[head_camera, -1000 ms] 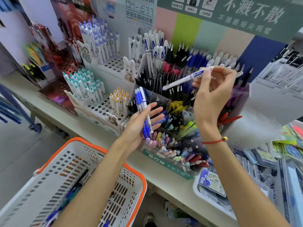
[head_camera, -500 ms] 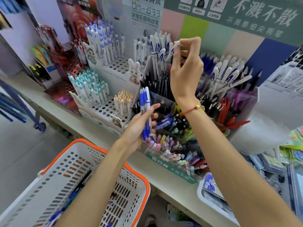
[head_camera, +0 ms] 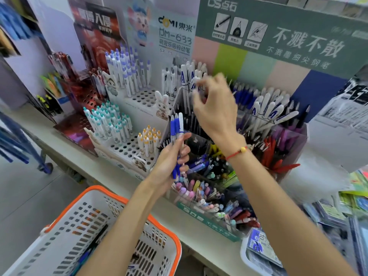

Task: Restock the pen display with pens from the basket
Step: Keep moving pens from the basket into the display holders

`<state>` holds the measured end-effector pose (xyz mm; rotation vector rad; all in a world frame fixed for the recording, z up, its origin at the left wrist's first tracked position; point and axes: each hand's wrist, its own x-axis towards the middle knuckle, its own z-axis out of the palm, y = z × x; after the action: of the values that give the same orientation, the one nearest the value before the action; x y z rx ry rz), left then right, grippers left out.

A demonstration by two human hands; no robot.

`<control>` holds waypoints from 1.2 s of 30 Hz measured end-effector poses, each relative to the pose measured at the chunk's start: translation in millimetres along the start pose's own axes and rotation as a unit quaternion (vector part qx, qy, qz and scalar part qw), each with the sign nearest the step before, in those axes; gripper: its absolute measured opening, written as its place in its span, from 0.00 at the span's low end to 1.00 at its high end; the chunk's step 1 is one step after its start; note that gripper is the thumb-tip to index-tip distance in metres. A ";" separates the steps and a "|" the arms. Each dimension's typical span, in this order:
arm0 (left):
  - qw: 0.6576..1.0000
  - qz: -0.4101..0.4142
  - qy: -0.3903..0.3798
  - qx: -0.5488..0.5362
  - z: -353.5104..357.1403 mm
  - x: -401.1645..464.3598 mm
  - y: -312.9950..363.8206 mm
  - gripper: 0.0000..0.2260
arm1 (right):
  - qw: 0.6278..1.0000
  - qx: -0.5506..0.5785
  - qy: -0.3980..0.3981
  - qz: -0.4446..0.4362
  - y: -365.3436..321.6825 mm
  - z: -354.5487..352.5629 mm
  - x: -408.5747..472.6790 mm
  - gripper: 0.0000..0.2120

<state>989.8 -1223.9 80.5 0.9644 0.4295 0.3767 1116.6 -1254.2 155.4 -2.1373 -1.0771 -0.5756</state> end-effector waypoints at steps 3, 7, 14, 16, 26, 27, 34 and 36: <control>0.999 0.004 0.002 -0.037 4.0 3.2 8.4 0.10 | 0.970 0.063 -0.224 0.076 -0.9 2.0 -18.9 0.14; 1.000 0.014 0.004 0.000 6.3 7.4 15.5 0.10 | 0.942 0.219 -0.218 0.128 1.9 -1.3 -19.8 0.09; 0.996 0.027 0.075 0.030 -4.0 5.1 19.5 0.12 | 0.922 0.334 0.158 0.114 6.1 -17.7 -5.9 0.05; 0.995 0.026 0.083 0.050 -6.2 2.1 19.3 0.12 | 0.933 0.265 0.235 0.060 8.6 -18.2 -1.3 0.06; 0.998 0.014 0.046 0.033 -12.5 -3.8 13.8 0.12 | 0.983 0.083 0.152 -0.065 18.8 11.0 20.6 0.16; 0.998 0.011 0.045 0.037 -13.0 -4.9 13.8 0.12 | 0.985 0.049 0.150 -0.076 19.8 13.3 24.2 0.15; 0.999 -0.004 0.017 0.032 -12.7 -7.3 15.6 0.12 | 0.983 -0.154 0.080 -0.055 29.3 22.4 19.1 0.13; 1.000 -0.011 0.002 0.007 -10.4 -7.2 15.7 0.13 | 0.991 -0.082 0.091 -0.050 20.1 17.5 2.1 0.15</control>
<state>976.5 -1211.9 89.9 0.9721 0.4474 0.3560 1135.8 -1249.2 137.5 -2.1294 -1.0709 -0.9177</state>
